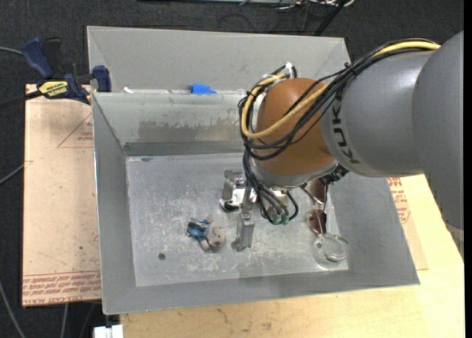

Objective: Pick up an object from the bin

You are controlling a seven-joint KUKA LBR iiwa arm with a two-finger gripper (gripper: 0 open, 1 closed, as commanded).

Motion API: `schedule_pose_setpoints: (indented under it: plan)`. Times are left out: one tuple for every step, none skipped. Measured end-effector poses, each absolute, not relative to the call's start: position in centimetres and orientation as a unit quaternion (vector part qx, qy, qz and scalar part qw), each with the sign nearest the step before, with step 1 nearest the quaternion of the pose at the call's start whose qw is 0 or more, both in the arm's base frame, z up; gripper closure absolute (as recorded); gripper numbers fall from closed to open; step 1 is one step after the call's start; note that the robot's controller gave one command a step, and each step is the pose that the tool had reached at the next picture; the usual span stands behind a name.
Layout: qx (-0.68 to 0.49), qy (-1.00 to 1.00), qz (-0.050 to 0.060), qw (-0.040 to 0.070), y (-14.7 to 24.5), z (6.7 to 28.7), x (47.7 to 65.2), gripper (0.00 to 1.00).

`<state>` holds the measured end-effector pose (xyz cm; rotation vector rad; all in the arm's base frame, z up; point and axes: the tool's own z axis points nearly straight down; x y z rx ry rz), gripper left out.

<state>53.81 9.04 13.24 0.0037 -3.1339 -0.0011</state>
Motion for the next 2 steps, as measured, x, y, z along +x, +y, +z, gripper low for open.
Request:
schedule_pose_setpoints:
  plan:
    - [0.000,-1.000,-0.001,0.000,9.01,13.65,54.01,0.00]
    - [0.000,-1.000,-0.001,0.000,9.01,13.61,53.96,0.00]
